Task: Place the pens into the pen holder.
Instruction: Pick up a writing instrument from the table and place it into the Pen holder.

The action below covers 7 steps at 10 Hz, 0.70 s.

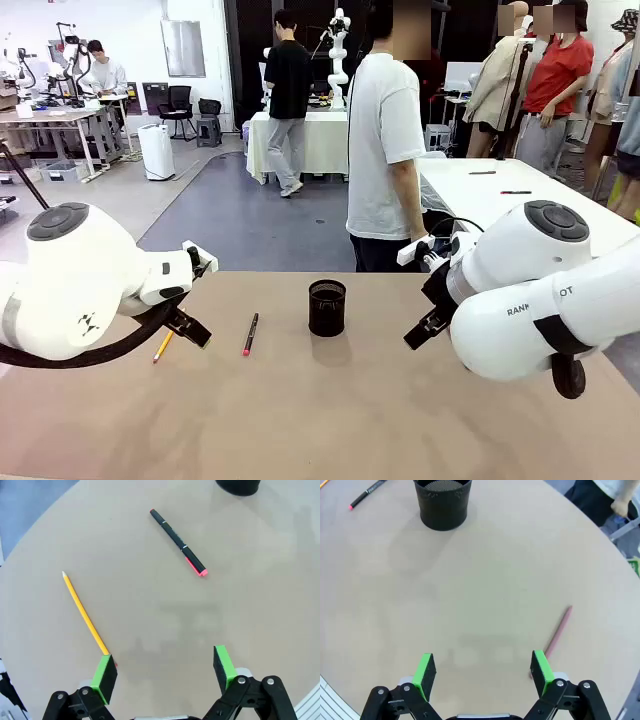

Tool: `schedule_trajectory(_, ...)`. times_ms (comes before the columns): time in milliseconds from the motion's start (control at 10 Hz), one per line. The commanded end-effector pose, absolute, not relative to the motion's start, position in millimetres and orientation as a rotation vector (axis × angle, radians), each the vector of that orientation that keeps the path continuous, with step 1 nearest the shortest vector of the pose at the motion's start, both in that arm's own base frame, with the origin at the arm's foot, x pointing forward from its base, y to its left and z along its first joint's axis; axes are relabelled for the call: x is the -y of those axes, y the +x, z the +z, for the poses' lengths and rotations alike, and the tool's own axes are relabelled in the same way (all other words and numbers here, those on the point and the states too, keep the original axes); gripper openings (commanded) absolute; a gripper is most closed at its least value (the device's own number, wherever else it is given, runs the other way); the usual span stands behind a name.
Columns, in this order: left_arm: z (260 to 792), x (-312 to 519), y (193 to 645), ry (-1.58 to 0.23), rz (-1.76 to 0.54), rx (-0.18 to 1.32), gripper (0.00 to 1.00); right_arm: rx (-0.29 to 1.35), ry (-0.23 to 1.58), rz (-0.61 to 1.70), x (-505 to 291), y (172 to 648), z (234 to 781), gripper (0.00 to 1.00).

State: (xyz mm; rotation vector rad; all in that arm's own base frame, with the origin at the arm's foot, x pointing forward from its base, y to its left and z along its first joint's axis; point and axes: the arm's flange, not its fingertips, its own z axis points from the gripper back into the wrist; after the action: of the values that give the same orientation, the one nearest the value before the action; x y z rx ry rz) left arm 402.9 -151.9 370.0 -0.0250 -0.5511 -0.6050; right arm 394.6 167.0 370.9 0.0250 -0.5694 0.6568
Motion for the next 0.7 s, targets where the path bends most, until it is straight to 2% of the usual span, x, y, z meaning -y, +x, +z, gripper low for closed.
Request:
schedule_trajectory(0, 370.1, 151.9, 402.9, -0.025, -0.605, 0.551, 1.00, 0.569, 0.025, 0.657, -167.0, 394.6, 370.9, 1.00)
schedule_trajectory(600, 370.1, 151.9, 402.9, -0.025, -0.605, 0.551, 1.00, 0.569, 0.025, 0.657, -167.0, 394.6, 370.9, 1.00)
